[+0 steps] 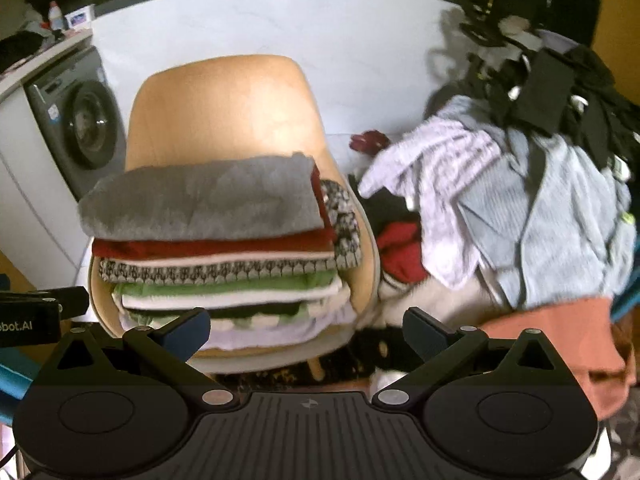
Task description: Fold clothes
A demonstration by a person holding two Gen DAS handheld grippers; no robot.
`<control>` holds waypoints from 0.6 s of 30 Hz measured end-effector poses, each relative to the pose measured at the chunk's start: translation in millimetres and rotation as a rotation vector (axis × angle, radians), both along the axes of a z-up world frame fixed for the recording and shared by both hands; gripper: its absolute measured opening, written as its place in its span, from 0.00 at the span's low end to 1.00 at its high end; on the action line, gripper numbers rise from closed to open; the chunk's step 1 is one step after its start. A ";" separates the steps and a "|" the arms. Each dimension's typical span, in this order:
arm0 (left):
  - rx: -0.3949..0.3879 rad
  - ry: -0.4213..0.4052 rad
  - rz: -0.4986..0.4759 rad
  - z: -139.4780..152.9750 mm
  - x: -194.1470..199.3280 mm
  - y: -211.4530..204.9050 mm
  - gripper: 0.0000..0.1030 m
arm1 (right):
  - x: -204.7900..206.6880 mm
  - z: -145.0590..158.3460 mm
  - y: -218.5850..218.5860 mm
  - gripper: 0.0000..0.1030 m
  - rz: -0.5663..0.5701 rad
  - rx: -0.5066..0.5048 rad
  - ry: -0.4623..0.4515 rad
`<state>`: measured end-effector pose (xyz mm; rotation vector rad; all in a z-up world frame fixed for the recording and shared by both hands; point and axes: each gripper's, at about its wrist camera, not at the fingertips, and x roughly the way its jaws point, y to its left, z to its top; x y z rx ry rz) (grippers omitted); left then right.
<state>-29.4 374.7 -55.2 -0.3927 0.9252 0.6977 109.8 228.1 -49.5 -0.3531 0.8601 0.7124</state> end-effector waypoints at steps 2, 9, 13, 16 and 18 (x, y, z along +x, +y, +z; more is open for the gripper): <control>0.007 0.008 -0.021 -1.5 -10.6 -2.6 0.99 | -17.3 0.8 -4.3 0.99 -0.019 0.004 -0.003; -0.005 0.003 -0.055 -4.3 -39.1 -10.3 0.99 | -68.5 0.0 -23.4 0.99 -0.073 -0.023 -0.018; -0.008 -0.005 -0.081 -2.6 -46.9 -20.5 0.99 | -82.3 4.0 -37.7 0.99 -0.102 -0.025 -0.027; 0.005 -0.006 -0.096 0.5 -47.2 -27.4 0.99 | -87.7 6.2 -45.5 0.99 -0.114 -0.023 -0.030; 0.016 -0.009 -0.092 2.7 -48.3 -31.6 0.99 | -90.6 8.0 -48.2 0.99 -0.107 -0.022 -0.038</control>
